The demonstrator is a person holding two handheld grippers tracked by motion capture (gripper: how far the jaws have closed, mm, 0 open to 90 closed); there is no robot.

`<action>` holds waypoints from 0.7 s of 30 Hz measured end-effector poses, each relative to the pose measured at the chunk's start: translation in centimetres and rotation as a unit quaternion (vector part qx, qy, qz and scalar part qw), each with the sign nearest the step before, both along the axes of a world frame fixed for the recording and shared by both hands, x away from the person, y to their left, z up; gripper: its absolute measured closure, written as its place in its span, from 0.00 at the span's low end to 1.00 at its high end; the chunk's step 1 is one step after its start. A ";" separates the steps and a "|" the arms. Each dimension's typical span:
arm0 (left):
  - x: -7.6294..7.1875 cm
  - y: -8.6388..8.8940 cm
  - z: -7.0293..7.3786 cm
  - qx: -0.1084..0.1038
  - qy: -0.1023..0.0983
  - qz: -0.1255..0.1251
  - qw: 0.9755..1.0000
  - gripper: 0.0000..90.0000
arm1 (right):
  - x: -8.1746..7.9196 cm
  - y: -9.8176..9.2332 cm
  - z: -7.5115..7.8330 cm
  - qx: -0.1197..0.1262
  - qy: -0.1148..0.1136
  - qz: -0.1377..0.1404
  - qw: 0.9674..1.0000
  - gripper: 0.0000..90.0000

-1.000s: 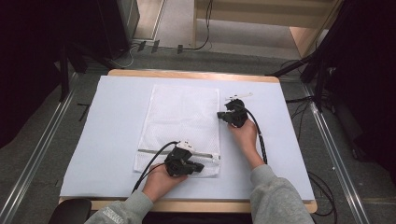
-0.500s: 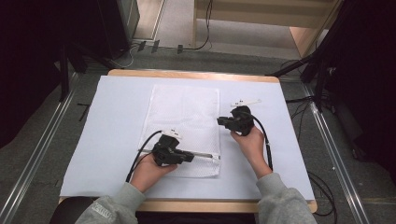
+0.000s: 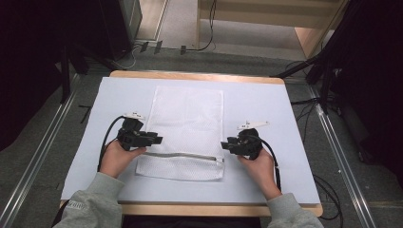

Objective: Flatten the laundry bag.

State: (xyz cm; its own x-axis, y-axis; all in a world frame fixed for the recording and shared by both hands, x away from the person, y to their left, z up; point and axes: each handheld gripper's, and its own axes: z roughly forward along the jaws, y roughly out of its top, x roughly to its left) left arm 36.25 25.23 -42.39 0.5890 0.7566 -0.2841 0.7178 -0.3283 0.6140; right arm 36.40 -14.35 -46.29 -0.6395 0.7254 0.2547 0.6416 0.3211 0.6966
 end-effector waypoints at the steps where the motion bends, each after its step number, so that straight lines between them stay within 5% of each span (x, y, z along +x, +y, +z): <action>1: 0.0 0.0 0.0 0.000 0.000 0.000 1.000 0.68 | 0.0 0.0 0.0 0.000 0.000 0.000 1.000 0.66; 7: 1.2 2.9 -1.3 0.013 0.016 0.057 0.998 0.62 | 0.3 0.5 -0.6 -0.007 0.000 -0.007 1.000 0.54; 13: 1.5 3.0 -2.3 0.034 0.024 0.065 0.997 0.60 | 0.7 1.2 -1.1 -0.016 -0.003 -0.005 1.000 0.54; 17: 1.3 2.4 -2.4 0.033 0.018 0.059 0.998 0.58 | 0.8 1.6 -1.1 -0.022 -0.010 -0.004 1.000 0.58; 21: 1.2 2.3 -2.6 0.029 0.019 0.064 0.997 0.72 | 0.6 2.3 -1.0 -0.043 -0.022 -0.005 0.999 0.73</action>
State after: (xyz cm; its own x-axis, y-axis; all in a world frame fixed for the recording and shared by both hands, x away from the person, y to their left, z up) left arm 37.49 27.55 -44.98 0.4768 0.8403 -0.2581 0.7781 -0.2669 0.5686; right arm 37.01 -12.00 -47.33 -0.6410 0.7501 0.1626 0.6142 0.3743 0.6948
